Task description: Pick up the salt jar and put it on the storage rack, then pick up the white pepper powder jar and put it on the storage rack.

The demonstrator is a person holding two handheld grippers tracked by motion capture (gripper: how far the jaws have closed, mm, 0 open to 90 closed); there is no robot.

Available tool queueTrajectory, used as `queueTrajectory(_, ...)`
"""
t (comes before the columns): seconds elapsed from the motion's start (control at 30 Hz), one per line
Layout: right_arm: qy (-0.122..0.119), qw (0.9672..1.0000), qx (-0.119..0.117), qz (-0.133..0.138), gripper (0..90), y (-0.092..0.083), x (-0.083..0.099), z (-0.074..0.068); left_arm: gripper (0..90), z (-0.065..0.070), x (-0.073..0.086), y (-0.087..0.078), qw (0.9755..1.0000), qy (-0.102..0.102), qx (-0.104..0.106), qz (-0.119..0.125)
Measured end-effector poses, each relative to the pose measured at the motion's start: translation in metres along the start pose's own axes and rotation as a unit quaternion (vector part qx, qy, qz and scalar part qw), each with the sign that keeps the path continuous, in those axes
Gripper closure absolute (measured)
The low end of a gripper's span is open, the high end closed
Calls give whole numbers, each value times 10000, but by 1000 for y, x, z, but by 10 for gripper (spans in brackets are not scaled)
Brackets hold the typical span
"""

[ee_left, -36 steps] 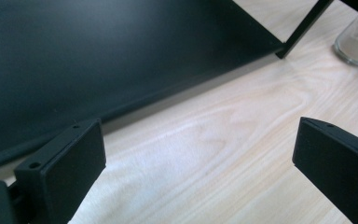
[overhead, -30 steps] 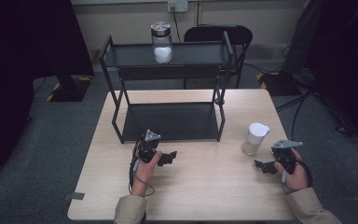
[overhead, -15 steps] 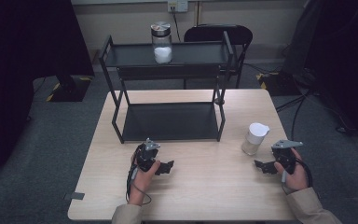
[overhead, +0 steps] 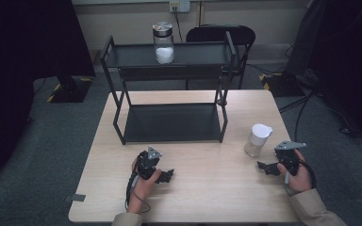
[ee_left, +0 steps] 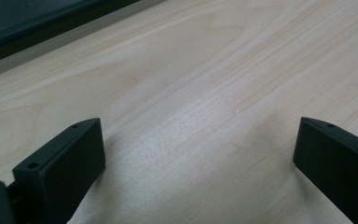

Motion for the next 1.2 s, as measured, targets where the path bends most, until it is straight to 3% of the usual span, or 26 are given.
queueTrajectory(0.1, -6, 10000, -3, 2, 0, 0, 0, 0, 0, 2, 2, 1, 9997, 234, -70, 35)
queueTrajectory(0.63, -52, 10000, -57, -3, 0, 2, -2, 2, 0, 2, 4, 1, 9996, 244, -64, 84)
queueTrajectory(0.97, -83, 9997, -98, -190, 11, 4, -11, 4, 0, 2, 4, 1, 9996, 242, -66, 85)
queueTrajectory(1.2, -17, 9999, -113, -69, 17, 2, -15, 3, 0, 2, 4, 1, 9996, 243, -66, 85)
Point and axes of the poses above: each handheld gripper's, and its own axes: y roughly forward along the jaws, x roughly out of its underside, z roughly to its right, the point moved 8 cm from there along y, roughly forward along the jaws, and after that the axes turned 2 degrees about z, right-handed, at the moved point
